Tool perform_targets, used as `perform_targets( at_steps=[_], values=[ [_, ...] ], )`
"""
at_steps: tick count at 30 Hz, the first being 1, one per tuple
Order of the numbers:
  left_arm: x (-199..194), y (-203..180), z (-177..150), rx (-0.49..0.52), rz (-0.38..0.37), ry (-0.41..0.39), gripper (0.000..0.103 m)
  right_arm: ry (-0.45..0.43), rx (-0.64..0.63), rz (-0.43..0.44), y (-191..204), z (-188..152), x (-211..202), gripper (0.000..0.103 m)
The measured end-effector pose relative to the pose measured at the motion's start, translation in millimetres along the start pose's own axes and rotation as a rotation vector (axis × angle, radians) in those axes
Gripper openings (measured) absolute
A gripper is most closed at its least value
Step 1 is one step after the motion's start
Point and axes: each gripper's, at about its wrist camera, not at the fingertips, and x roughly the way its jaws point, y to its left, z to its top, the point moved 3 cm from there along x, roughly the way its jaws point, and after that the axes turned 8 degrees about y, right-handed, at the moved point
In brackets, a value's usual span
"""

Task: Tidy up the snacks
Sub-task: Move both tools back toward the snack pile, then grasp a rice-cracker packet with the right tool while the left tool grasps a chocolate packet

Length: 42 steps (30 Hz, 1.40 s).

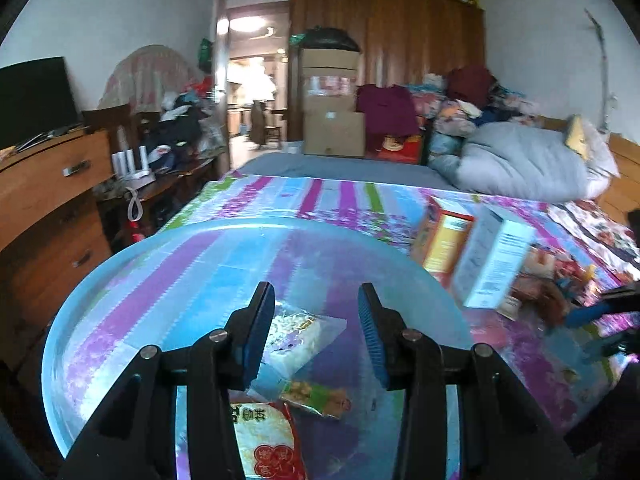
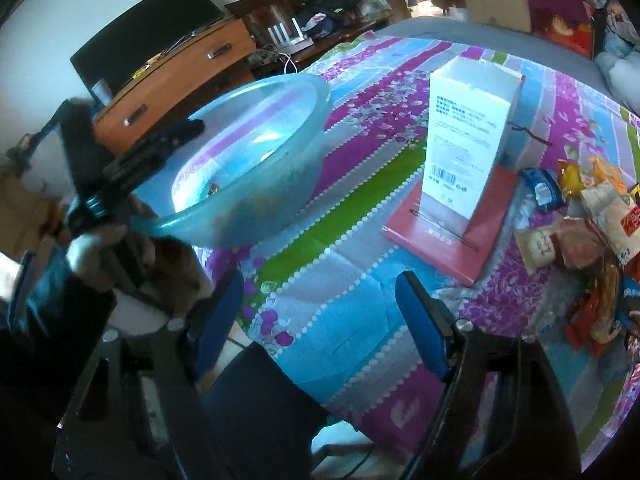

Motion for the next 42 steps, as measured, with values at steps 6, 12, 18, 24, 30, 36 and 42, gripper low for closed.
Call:
perform_targets(
  at_steps=[6,12,18,24,30,36,42],
  values=[
    [14,-4,-7,0.012,-0.033,0.068,0.045,0.016,0.013,0.008,-8,-7,5,0.079],
    [-35,23,7,-0.153,-0.107,-0.086,0.045,-0.007,0.037,0.0,-21,-16,-6,0.079],
    [-107,59,18,-0.352,-0.053,-0.26,0.061,-0.009,0.102,-0.024,-55,-36,-14,0.079],
    [-103,-3,30,-0.201,-0.147,-0.136,0.061,-0.053,0.167,-0.072,-89,-63,-31,0.079],
    [-47,-131,31,-0.035,-0.4,0.017,0.061,-0.129,0.306,-0.136,-147,-85,-71,0.079],
    [18,-235,11,0.056,-0.56,0.198,0.061,-0.121,0.265,-0.295,-214,-69,-108,0.079],
    [61,-268,-18,-0.004,-0.611,0.334,0.061,0.012,0.099,-0.392,-261,-10,-91,0.083]
  ],
)
